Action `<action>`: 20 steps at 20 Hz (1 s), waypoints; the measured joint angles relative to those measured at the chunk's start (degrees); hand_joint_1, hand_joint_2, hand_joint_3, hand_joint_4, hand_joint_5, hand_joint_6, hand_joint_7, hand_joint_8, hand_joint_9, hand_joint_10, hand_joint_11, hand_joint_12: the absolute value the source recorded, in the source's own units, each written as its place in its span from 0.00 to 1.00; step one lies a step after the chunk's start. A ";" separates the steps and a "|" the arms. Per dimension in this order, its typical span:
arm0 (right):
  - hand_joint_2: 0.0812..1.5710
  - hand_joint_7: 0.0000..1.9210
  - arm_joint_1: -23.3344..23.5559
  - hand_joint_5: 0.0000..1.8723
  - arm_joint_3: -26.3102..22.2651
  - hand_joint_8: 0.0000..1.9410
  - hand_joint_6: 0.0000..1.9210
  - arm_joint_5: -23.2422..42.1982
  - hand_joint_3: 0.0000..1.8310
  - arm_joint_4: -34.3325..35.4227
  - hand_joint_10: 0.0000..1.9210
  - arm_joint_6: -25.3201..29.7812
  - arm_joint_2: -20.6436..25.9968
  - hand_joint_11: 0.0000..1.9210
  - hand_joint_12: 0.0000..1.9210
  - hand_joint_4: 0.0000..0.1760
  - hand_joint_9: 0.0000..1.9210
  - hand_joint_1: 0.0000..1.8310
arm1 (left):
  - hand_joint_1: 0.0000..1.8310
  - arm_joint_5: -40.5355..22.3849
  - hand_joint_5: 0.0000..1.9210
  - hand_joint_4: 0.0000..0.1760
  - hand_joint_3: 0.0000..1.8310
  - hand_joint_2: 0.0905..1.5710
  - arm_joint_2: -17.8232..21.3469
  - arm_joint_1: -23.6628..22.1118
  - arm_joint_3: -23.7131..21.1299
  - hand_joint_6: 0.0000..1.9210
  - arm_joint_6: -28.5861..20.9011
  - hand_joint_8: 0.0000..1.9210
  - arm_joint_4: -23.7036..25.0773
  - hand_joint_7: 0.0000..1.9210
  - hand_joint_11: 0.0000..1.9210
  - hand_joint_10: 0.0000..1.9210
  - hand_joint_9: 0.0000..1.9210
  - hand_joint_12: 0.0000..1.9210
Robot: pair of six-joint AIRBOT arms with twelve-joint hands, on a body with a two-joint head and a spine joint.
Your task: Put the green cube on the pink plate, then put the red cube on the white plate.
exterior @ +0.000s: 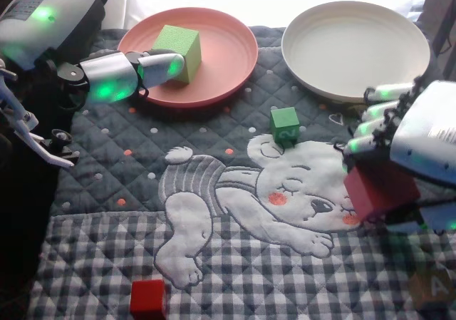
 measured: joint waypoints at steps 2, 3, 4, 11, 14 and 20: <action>0.75 0.40 2.40 0.48 0.02 0.67 0.63 -1.75 0.00 -0.11 0.69 0.00 0.61 0.12 1.00 0.00 0.29 0.65 | 0.31 0.02 0.01 0.54 0.00 0.66 0.00 0.00 0.00 0.00 0.00 0.00 0.20 0.00 0.00 0.00 0.00 0.28; 0.74 0.41 3.56 0.49 0.13 0.67 0.61 -2.43 0.00 -0.07 0.72 -0.02 0.85 0.14 1.00 0.00 0.30 0.65 | 0.31 -0.07 0.01 0.57 0.00 0.67 0.00 0.07 0.00 0.00 0.00 0.00 0.13 0.00 0.00 0.00 0.00 0.30; 0.75 0.42 4.28 0.47 0.33 0.66 0.63 -2.97 0.00 -0.13 0.77 -0.04 0.87 0.20 1.00 0.00 0.34 0.72 | 0.31 -0.09 0.01 0.58 0.00 0.67 0.00 0.07 0.00 0.00 0.00 0.00 0.04 0.00 0.00 0.00 0.00 0.29; 0.75 0.38 11.80 0.48 6.82 0.68 0.63 -3.06 0.00 -0.17 0.72 -0.11 -2.82 0.05 1.00 0.00 0.25 0.66 | 0.31 -1.92 0.02 0.69 0.00 0.66 0.35 0.48 -1.60 0.00 0.00 0.00 1.64 0.00 0.00 0.00 0.00 0.34; 0.74 0.42 14.10 0.49 10.27 0.60 0.64 -2.54 0.00 -0.42 0.64 -0.13 -4.59 0.03 0.96 0.00 0.27 0.67 | 0.31 -4.26 0.04 0.66 0.00 0.66 0.81 0.48 -2.25 0.00 0.00 0.00 2.49 0.01 0.00 0.01 0.03 0.44; 0.76 0.36 17.97 0.49 18.40 0.69 0.63 3.56 0.00 -0.28 0.67 -0.11 -9.25 0.00 0.98 0.00 0.21 0.66 | 0.32 -7.02 0.05 0.61 0.00 0.66 0.96 0.48 -3.34 0.00 0.00 0.00 5.42 0.01 0.00 0.00 0.02 0.43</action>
